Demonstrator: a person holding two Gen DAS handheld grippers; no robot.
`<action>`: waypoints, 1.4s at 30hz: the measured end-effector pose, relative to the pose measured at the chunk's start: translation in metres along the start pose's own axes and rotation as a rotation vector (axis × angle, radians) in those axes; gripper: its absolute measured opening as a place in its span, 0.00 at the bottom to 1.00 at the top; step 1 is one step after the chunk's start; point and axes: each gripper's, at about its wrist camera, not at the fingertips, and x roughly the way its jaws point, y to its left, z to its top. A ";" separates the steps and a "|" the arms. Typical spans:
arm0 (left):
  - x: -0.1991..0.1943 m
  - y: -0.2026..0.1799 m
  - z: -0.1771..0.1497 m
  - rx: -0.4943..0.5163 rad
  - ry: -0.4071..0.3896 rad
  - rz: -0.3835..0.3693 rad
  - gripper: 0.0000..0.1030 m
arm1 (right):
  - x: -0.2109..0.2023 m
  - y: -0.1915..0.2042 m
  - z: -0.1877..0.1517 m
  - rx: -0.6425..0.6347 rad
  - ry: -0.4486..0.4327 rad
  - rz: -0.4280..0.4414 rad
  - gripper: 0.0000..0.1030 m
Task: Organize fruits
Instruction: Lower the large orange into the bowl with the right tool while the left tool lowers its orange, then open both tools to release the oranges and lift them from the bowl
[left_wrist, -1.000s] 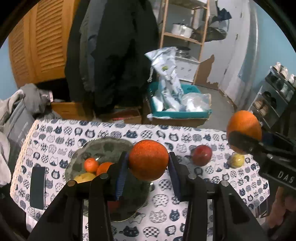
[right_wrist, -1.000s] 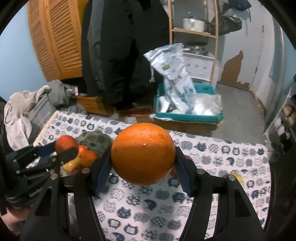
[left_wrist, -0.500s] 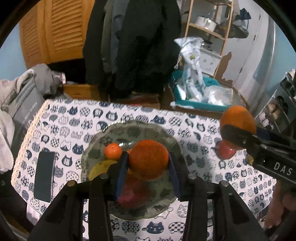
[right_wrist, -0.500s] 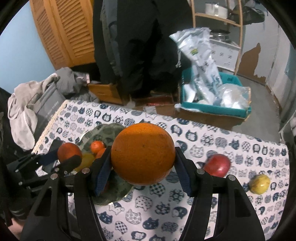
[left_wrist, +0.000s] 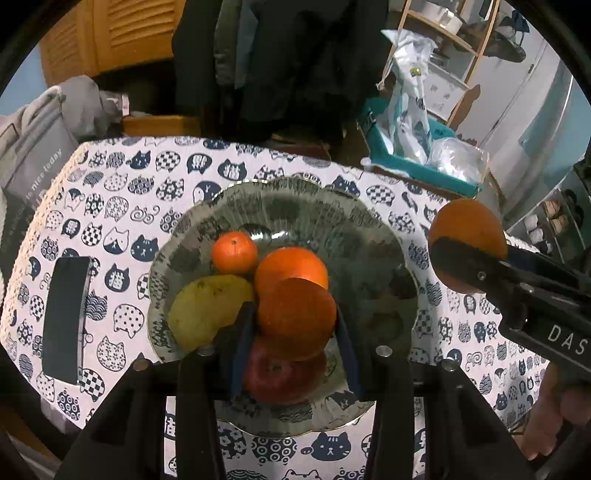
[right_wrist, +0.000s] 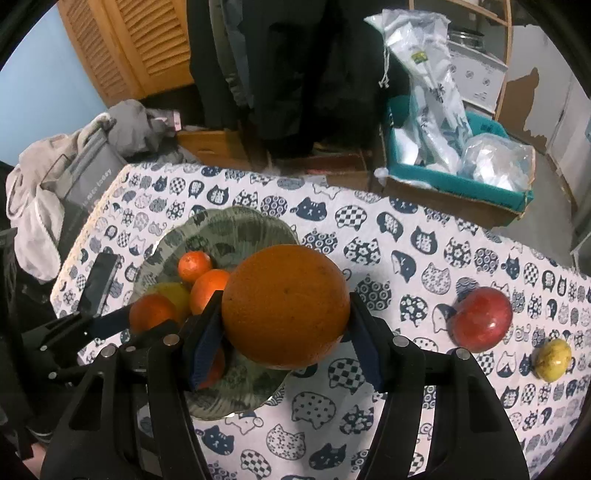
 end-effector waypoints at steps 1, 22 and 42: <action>0.001 0.000 -0.001 0.001 0.004 0.001 0.42 | 0.002 0.000 -0.001 0.001 0.005 0.001 0.62; -0.010 0.033 -0.006 -0.054 -0.018 0.060 0.73 | 0.044 0.011 -0.008 0.009 0.112 0.062 0.63; -0.012 0.057 -0.014 -0.084 -0.004 0.103 0.73 | 0.071 0.039 -0.020 -0.073 0.194 0.034 0.77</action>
